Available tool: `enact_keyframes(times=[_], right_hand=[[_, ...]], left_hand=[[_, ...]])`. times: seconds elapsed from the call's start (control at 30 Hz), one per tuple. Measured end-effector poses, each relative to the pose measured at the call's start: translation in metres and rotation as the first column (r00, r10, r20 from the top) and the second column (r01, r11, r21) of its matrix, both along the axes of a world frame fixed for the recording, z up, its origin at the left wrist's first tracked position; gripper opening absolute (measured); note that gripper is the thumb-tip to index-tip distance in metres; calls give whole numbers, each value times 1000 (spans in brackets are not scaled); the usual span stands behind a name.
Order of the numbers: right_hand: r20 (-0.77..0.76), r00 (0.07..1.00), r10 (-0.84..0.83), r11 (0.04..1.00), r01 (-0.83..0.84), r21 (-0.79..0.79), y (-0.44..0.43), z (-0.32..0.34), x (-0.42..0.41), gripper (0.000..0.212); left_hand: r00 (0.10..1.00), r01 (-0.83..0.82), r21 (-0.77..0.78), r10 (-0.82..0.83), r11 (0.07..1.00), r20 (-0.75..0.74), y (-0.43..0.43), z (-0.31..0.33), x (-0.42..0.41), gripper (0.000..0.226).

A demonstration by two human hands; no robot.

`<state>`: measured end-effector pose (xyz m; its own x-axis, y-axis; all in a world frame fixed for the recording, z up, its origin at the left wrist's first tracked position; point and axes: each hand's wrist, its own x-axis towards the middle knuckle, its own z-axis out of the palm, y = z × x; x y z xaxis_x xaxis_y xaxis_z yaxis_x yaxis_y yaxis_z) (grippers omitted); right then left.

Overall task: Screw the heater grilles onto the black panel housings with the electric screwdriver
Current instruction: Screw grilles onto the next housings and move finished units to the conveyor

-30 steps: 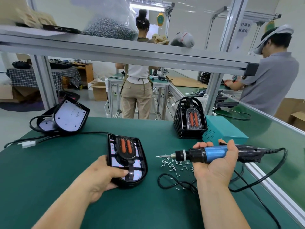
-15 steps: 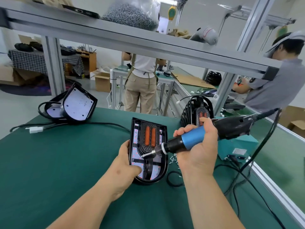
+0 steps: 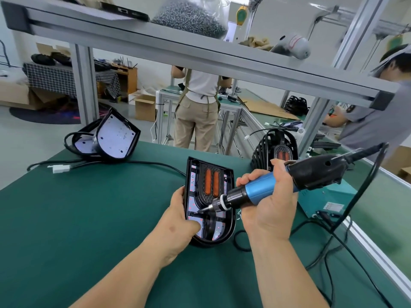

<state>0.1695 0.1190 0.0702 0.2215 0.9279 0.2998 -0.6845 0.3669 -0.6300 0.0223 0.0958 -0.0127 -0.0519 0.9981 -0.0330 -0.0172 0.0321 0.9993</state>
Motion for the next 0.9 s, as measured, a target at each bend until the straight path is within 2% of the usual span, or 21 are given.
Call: enact_keyframes(times=[0.2,0.27,0.5,0.6,0.7,0.9], right_hand=[[20,1000,-10,1000,9,3,0,0,-4,10],[60,998,-3,1000,1,30,-1,3,-7,3],[219,975,-46,986,9,168,-16,7,-24,6],[211,975,-72,988,41,146,-18,3,-26,24],[242,968,-62,989,26,149,-13,7,-28,6],[343,939,-39,981,-29,189,-3,15,-40,10]], left_hand=[[1000,-16,-13,16,1000,-5,-1,4,2,86],[1000,-23,-12,23,1000,-10,-1,5,3,86],[999,-18,-38,20,999,50,0,10,2,77],[998,-1,-75,5,997,62,1,11,0,67],[998,-11,-87,16,996,58,3,12,1,63],[996,-26,-132,37,991,83,6,13,0,58]])
